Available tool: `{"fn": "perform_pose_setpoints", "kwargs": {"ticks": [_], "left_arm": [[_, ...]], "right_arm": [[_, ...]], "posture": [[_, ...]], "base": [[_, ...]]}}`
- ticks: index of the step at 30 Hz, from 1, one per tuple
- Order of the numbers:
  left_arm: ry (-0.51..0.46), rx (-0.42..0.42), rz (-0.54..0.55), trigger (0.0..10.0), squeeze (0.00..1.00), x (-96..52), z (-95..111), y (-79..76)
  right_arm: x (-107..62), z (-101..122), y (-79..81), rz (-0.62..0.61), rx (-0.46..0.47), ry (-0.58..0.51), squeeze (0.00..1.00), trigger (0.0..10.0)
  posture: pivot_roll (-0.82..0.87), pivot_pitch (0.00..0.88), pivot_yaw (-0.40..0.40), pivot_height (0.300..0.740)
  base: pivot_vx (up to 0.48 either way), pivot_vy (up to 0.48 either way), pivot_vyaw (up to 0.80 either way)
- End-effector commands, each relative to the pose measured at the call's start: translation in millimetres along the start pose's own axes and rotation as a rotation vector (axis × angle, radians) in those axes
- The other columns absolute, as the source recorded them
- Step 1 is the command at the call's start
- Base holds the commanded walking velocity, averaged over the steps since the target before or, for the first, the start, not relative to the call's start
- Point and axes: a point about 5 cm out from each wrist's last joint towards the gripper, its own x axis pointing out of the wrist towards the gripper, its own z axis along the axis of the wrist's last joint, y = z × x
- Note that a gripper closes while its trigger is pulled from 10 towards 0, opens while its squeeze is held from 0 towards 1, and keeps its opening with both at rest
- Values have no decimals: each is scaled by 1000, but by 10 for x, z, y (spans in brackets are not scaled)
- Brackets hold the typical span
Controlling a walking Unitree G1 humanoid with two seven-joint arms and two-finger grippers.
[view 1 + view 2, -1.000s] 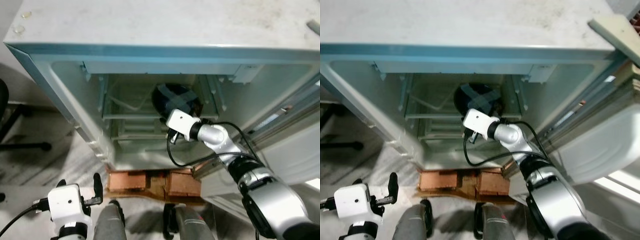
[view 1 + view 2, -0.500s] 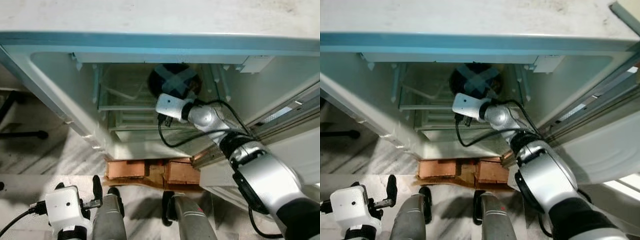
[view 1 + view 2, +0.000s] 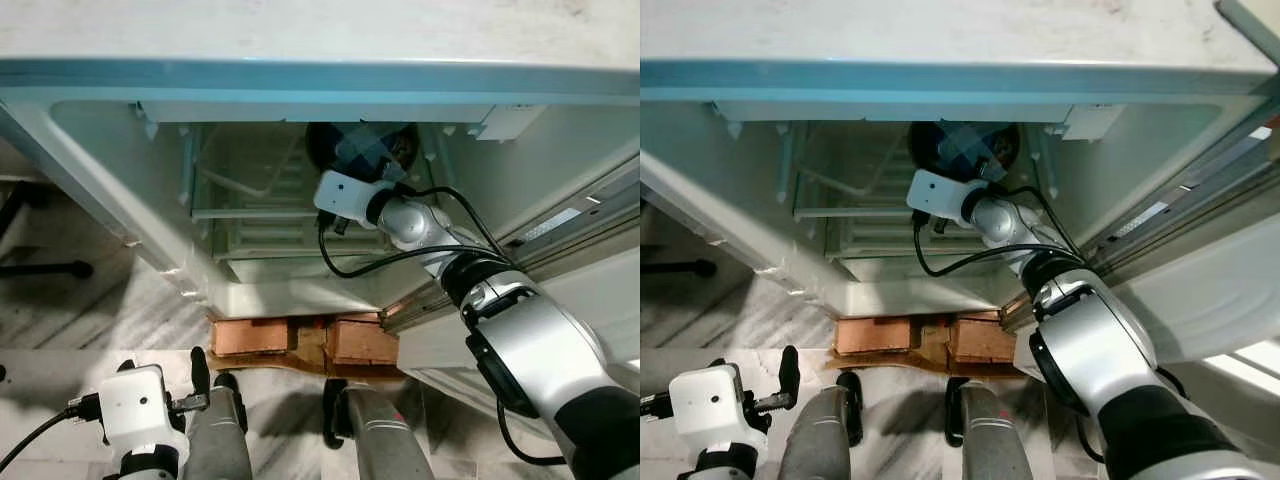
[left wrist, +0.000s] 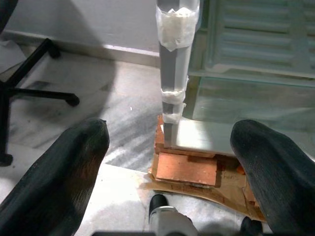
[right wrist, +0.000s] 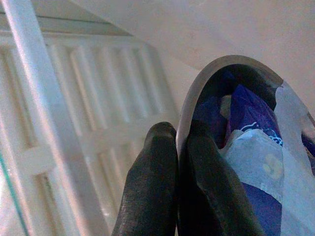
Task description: Restocking fridge
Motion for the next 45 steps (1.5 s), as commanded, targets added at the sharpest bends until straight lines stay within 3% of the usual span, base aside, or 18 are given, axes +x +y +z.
{"fn": "perform_pose_setpoints", "kwargs": {"ticks": [1, 7, 12, 13, 14, 15, 23, 24, 25, 28, 37, 38, 39, 45], "left_arm": [[36, 14, 17, 10000, 0, -15, -64, 26], [32, 19, 13, 10000, 0, 47, -65, 36], [34, 26, 5, 10000, 0, 75, -69, 35], [35, 27, 6, 10000, 0, 76, -70, 36], [35, 28, 7, 10000, 0, 77, -70, 37], [36, 29, 8, 10000, 0, 77, -71, 39], [39, 33, 12, 10000, 0, 80, -75, 49], [39, 33, 12, 10000, 0, 81, -76, 49], [40, 33, 11, 10000, 0, 82, -76, 49], [41, 33, 10, 10000, 0, 84, -79, 47], [43, 29, 9, 10000, 0, 85, -83, 31], [43, 29, 9, 10000, 0, 85, -84, 30], [43, 28, 9, 10000, 0, 84, -86, 30], [46, 28, 10, 10000, 0, 82, -91, 31]], "right_arm": [[-5, 25, -63, -23, -23, -23, 1000, 10000], [-17, 45, -21, 35, 26, -66, 1000, 10000], [-39, 18, 144, 140, 7, -77, 1000, 10000], [-38, 19, 149, 139, 5, -77, 220, 10000], [-37, 19, 152, 137, 4, -76, 220, 10000], [-34, 25, 160, 140, 14, -79, 0, 10000], [-10, 60, 188, 138, 59, -82, 0, 10000], [-4, 62, 181, 127, 80, -78, 400, 10000], [1, 66, 171, 118, 105, -77, 1000, 10000], [13, 83, 163, 108, 143, -80, 1000, 10000], [18, 68, 155, 95, 121, -57, 1000, 10000], [17, 67, 158, 100, 128, -58, 165, 9333], [15, 66, 161, 103, 142, -60, 0, 0], [14, 57, 164, 99, 148, -54, 0, 0]], "posture": [[210, 354, -98, 740], [197, 339, -92, 740], [202, 333, -89, 740], [204, 333, -89, 740], [204, 333, -89, 740], [204, 333, -89, 740], [212, 332, -90, 740], [212, 332, -90, 740], [212, 332, -90, 740], [211, 329, -89, 740], [210, 327, -93, 740], [210, 329, -92, 740], [210, 329, -92, 740], [211, 331, -92, 740]], "base": [[0, 0, 0], [0, 0, 0], [0, 0, 0], [0, 0, 0], [0, 0, 0], [0, 0, 0], [0, 0, 0], [0, 0, 0], [0, 0, 0], [0, 0, 0], [0, 0, 0], [0, 0, 0], [0, 0, 0], [0, 0, 0]]}}
